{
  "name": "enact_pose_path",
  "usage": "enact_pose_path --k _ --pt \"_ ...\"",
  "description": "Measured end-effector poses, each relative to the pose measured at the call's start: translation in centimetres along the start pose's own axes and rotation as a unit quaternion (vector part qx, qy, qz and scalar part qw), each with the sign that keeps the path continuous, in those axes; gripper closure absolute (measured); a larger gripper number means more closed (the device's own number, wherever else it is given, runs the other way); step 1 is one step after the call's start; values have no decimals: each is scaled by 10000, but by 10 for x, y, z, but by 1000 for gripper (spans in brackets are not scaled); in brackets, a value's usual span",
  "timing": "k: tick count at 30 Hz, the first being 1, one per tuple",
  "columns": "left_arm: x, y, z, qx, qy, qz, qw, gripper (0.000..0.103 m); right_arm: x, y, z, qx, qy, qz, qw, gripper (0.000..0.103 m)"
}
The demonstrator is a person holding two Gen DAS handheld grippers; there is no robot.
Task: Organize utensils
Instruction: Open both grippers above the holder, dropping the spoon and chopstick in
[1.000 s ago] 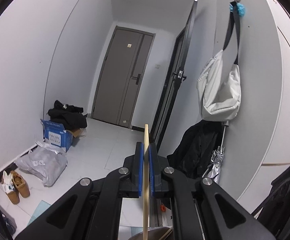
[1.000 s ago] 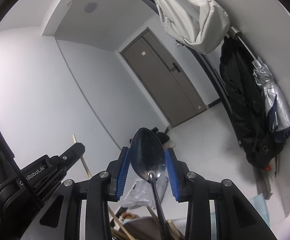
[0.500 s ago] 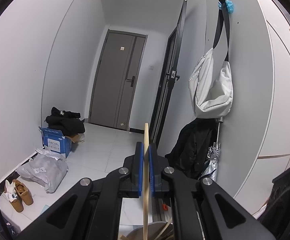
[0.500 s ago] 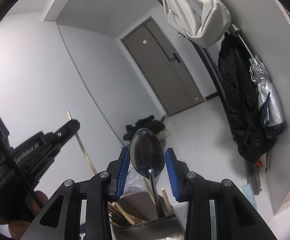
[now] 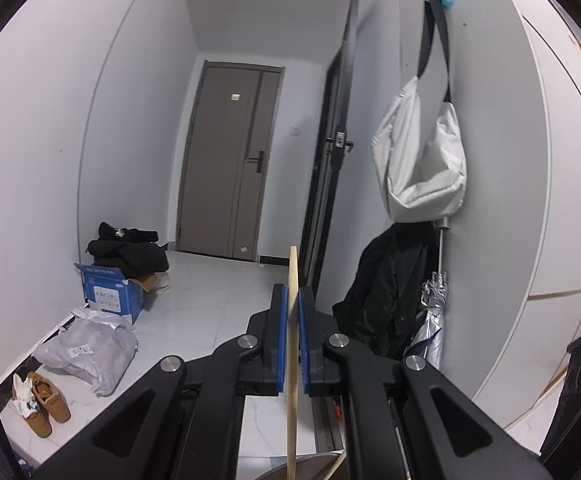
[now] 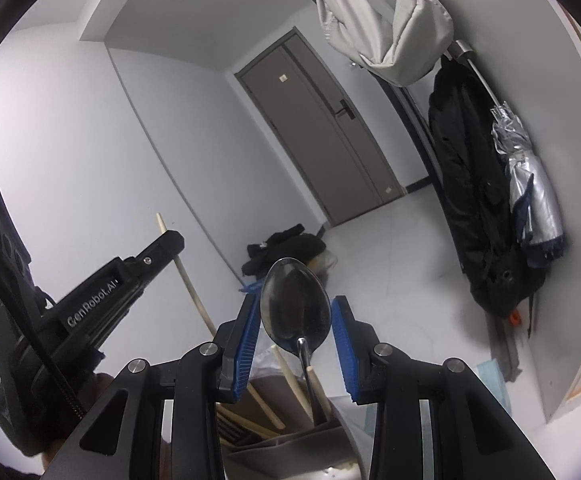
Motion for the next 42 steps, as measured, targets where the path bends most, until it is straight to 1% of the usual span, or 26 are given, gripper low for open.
enact_pose_path --k 3,5,10,16,18,21,23,25,26,27,28,31,32,33,34,35,37,39,40,41,42 --pt "-3 -3 2 -86 67 139 9998 101 -1 -2 0 -22 56 2 10000 68" --pt "-5 -3 6 -70 211 221 9995 101 0 -2 1 14 86 17 10000 68" --pt "1 -3 9 -95 365 323 9988 101 0 -2 7 57 238 47 9997 68" --pt "11 -4 13 -192 745 583 9953 101 -7 5 13 200 599 20 9980 68" --pt "18 -3 12 -284 796 580 9947 101 -8 8 14 249 726 6 9970 68" --pt "24 -2 11 -265 995 772 9917 101 -10 15 14 472 890 -21 9949 68" --pt "29 -3 7 -294 1074 792 9906 95 -11 24 12 775 1030 0 9917 66" --pt "32 -1 5 -194 1200 867 9888 79 -11 29 12 896 1118 -10 9897 66" --pt "33 1 4 -122 1236 902 9881 74 -9 31 12 943 1139 -7 9890 66" --pt "34 2 3 -86 1296 938 9871 62 -7 31 12 960 1143 1 9888 66" --pt "35 2 4 -76 1365 949 9860 56 -5 31 12 952 1161 26 9887 66" --pt "37 4 4 16 1541 939 9836 55 2 29 15 858 1181 70 9893 66" --pt "38 6 3 62 1576 880 9835 54 8 28 16 812 1152 74 9900 66" --pt "41 9 3 117 1568 798 9843 50 12 29 16 793 1136 74 9903 65" --pt "45 13 2 201 1544 715 9852 44 17 29 17 780 1101 88 9908 62" --pt "50 16 1 293 1513 676 9857 42 23 30 18 778 1057 109 9913 60" --pt "59 22 1 373 1507 549 9863 29 33 33 20 783 1032 122 9915 59" --pt "66 26 1 405 1526 414 9866 24 43 36 24 801 999 175 9916 54" --pt "71 28 2 427 1517 327 9870 24 47 38 25 795 986 179 9918 49" --pt "75 30 2 429 1516 198 9873 24 51 40 27 783 964 191 9921 46" --pt "79 33 3 448 1520 73 9873 21 55 42 29 777 959 208 9921 44"
Point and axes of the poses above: each gripper's, at about its wrist camera, not at the fingertips, and x roughly against the way its jaws point, y to its left, z to its underside, the point moved 4 cm from there along -x, roughly the way its jaws point, and after that the axes turned 1 degree about y, right-handed, at the moved point
